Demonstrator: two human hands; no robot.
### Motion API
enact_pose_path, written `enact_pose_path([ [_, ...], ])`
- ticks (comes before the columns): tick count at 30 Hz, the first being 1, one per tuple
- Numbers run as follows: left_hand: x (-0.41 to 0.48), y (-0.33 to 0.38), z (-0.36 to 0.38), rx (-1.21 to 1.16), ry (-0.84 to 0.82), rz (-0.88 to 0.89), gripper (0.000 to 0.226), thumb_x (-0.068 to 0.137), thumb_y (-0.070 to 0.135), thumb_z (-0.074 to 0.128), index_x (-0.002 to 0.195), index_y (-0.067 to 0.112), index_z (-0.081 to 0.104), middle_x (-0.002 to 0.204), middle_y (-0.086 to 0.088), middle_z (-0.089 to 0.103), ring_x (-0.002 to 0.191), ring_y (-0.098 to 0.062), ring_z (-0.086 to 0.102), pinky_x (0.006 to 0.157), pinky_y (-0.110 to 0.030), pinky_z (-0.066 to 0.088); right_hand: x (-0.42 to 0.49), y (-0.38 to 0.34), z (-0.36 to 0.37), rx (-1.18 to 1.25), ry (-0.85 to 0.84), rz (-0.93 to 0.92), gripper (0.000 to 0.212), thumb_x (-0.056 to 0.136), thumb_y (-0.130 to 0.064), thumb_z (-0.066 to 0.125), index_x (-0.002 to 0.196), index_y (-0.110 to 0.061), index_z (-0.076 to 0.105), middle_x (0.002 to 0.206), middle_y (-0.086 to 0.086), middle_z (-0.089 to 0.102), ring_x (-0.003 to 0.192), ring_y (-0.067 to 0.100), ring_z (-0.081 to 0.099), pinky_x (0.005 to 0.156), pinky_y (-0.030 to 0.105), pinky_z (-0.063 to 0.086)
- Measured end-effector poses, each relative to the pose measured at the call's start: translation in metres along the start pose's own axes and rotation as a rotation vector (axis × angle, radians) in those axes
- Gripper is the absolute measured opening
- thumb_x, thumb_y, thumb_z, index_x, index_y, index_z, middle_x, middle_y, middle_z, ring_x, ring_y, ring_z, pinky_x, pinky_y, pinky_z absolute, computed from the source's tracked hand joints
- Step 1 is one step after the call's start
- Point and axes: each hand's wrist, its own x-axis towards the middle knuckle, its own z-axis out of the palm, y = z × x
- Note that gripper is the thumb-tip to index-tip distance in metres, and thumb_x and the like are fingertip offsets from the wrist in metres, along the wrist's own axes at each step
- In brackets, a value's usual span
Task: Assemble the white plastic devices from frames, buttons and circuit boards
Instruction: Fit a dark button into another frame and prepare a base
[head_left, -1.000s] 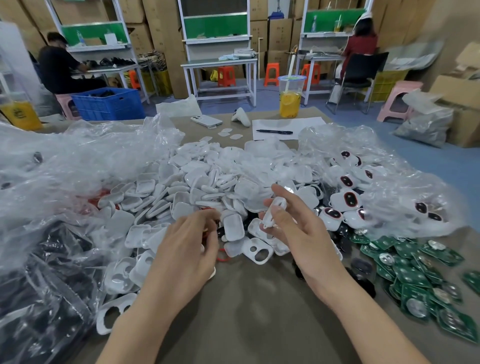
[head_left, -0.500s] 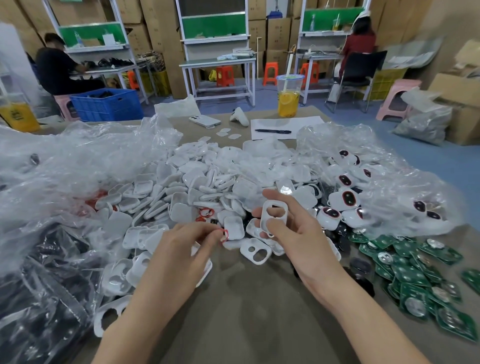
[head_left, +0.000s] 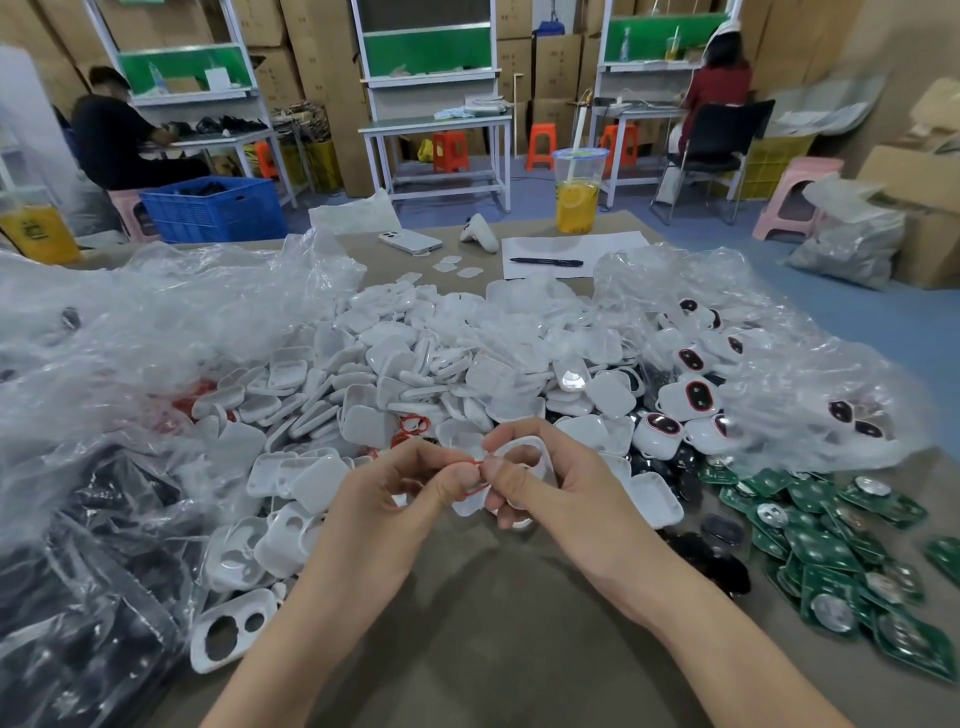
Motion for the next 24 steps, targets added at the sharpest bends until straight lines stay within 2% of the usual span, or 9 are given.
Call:
enact_pose_path([
  [2,0.0002,0.0003,0.0007,-0.025,-0.003,-0.016,0.008,0.084,0.034,0.071,0.086,0.031,0.078,0.090,0.012,0.077,0.083,0.000,0.066,0.076,-0.008,0.044,0.0005,-0.0010,-0.0005,0.009,0.018,0.005,0.007,0.089,-0.030,0.070,0.095,-0.030,0.070,0.078,0.001,0.070,0.071,0.015,0.069,0.071,0.021,0.054],
  [3,-0.0002,0.0007,0.0010,-0.033,-0.017,-0.020,0.010,0.085,0.033,0.070,0.091,0.031,0.078,0.091,0.013,0.077,0.084,0.001,0.066,0.076,-0.008,0.044,0.0011,-0.0009,-0.0010,0.019,0.032,0.006,0.008,0.087,-0.030,0.070,0.095,-0.030,0.071,0.078,0.002,0.071,0.073,0.016,0.070,0.073,0.027,0.056],
  [5,-0.0018,0.0010,0.0015,-0.040,-0.044,-0.018,0.019,0.082,0.036,0.069,0.099,0.032,0.076,0.093,0.014,0.076,0.085,0.001,0.067,0.078,-0.008,0.045,0.0021,-0.0004,-0.0015,0.038,0.058,0.012,0.010,0.085,-0.030,0.071,0.095,-0.030,0.071,0.079,0.003,0.073,0.074,0.017,0.072,0.084,0.048,0.059],
  [7,-0.0024,0.0002,0.0020,-0.049,-0.054,-0.017,0.023,0.080,0.037,0.069,0.102,0.035,0.076,0.093,0.011,0.075,0.085,-0.003,0.067,0.079,-0.011,0.047,0.0025,-0.0002,-0.0019,0.059,0.074,0.018,0.011,0.085,-0.029,0.072,0.095,-0.030,0.071,0.079,0.003,0.073,0.074,0.018,0.072,0.092,0.057,0.051],
  [12,-0.0011,-0.0014,0.0028,-0.034,-0.032,0.016,0.023,0.080,0.036,0.070,0.100,0.045,0.072,0.092,0.007,0.073,0.081,-0.004,0.065,0.077,-0.011,0.048,0.0029,0.0010,-0.0039,0.050,0.065,0.032,0.014,0.083,-0.034,0.073,0.096,-0.032,0.071,0.081,0.002,0.074,0.075,0.019,0.073,0.085,0.046,0.051],
  [17,-0.0023,-0.0024,0.0036,-0.039,-0.037,0.023,0.022,0.080,0.038,0.071,0.100,0.046,0.071,0.093,0.007,0.073,0.084,-0.006,0.066,0.079,-0.013,0.048,0.0031,0.0027,-0.0054,0.065,0.048,0.019,0.024,0.078,-0.041,0.075,0.100,-0.031,0.071,0.082,0.003,0.073,0.078,0.019,0.073,0.090,0.052,0.052],
  [21,-0.0029,-0.0028,0.0046,-0.012,-0.015,0.030,0.022,0.083,0.033,0.072,0.100,0.047,0.071,0.092,0.008,0.073,0.084,-0.005,0.066,0.077,-0.010,0.047,0.0045,0.0059,-0.0065,0.087,0.048,0.021,0.028,0.077,-0.042,0.077,0.102,-0.029,0.071,0.084,0.004,0.073,0.079,0.020,0.072,0.096,0.065,0.046],
  [24,-0.0037,-0.0015,0.0051,-0.023,-0.003,0.044,0.022,0.081,0.036,0.072,0.100,0.047,0.070,0.092,0.008,0.072,0.084,-0.006,0.066,0.078,-0.010,0.047,0.0052,0.0072,-0.0064,0.082,0.056,0.018,0.029,0.076,-0.043,0.078,0.101,-0.030,0.072,0.084,0.003,0.073,0.080,0.020,0.073,0.097,0.068,0.045],
])
